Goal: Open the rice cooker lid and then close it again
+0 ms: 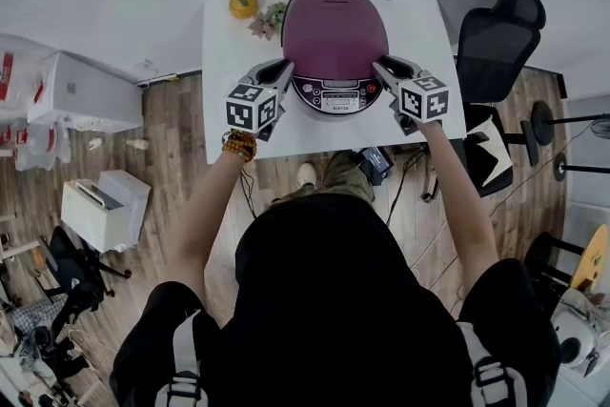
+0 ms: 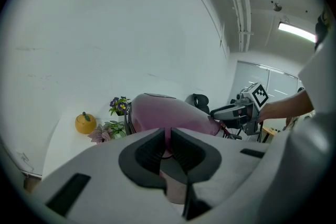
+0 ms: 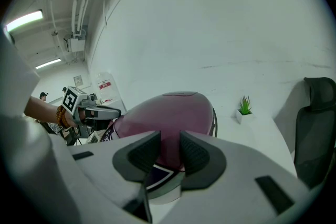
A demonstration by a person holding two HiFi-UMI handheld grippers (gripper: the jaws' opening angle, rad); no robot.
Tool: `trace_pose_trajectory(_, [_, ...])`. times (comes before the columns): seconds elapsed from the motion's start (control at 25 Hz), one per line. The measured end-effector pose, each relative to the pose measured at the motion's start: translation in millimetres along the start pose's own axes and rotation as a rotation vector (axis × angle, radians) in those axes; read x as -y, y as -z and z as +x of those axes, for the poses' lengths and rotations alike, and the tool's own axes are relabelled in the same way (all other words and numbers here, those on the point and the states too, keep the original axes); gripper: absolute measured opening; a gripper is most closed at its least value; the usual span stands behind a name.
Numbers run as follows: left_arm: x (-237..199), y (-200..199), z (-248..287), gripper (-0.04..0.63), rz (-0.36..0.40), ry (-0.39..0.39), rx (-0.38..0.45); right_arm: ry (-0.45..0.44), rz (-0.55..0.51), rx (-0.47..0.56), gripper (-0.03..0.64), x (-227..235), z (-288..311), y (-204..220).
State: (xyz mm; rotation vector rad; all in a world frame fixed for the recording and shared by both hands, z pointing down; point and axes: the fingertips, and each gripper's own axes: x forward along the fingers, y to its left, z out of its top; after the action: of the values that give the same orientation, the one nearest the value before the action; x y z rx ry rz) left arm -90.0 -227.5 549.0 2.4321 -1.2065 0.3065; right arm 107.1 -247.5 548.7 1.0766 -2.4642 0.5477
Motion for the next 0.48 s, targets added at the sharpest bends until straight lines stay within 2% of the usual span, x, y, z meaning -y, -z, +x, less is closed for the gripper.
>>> trace_pose_trajectory(0.48, [-1.1,1.3,-0.5,0.052,-0.034,-0.003,0.021,0.018,0.012,0.027,0.11,1.3,-0.4,1.2])
